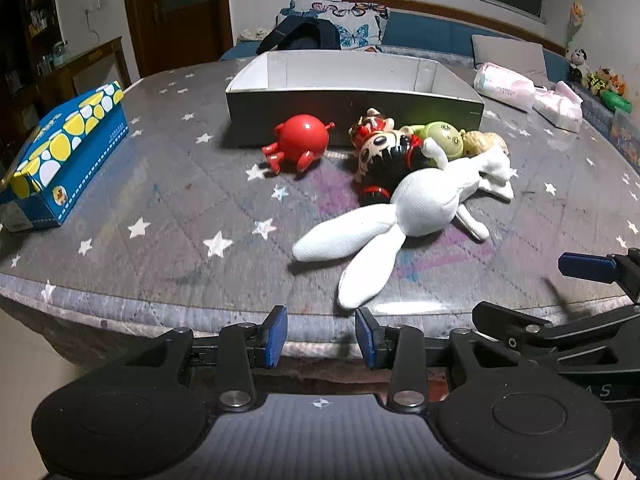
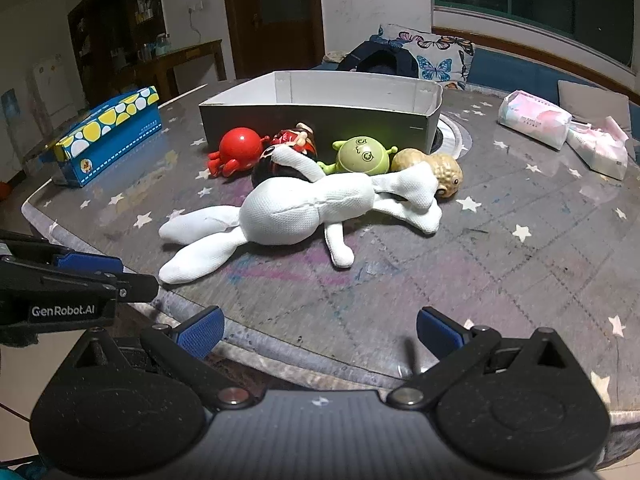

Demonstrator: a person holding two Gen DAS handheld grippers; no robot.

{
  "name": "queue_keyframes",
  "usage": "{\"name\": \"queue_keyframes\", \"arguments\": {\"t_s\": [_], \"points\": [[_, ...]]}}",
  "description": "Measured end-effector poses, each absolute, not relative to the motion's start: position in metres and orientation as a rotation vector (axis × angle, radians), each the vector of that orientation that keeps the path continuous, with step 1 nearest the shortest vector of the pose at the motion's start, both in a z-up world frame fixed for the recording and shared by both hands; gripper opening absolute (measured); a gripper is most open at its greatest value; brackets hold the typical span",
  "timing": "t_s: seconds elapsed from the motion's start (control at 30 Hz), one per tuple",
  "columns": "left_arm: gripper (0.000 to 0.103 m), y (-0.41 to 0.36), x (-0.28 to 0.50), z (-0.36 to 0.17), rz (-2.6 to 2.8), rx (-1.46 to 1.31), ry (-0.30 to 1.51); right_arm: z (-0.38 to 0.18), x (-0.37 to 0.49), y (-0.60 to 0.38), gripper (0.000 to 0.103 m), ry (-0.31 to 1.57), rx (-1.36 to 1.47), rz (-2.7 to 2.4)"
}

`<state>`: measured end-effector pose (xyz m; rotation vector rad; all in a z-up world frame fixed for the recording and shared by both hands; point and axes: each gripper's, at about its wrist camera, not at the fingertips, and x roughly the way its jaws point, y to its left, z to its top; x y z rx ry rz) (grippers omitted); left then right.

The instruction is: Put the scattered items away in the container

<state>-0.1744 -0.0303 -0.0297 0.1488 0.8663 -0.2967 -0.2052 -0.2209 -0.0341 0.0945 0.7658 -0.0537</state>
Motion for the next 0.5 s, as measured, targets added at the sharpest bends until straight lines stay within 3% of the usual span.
{"name": "queue_keyframes", "arguments": {"t_s": [0.37,0.5], "points": [[0.04,-0.032,-0.174,-0.034,-0.304,0.143,0.885,-0.032,-0.232,-0.408,0.103,0.78,0.047,0.027],[0.04,-0.033,-0.174,-0.035,-0.307,0.144,0.887,-0.028,-0.24,-0.416,0.103,0.786,0.04,0.035]]}}
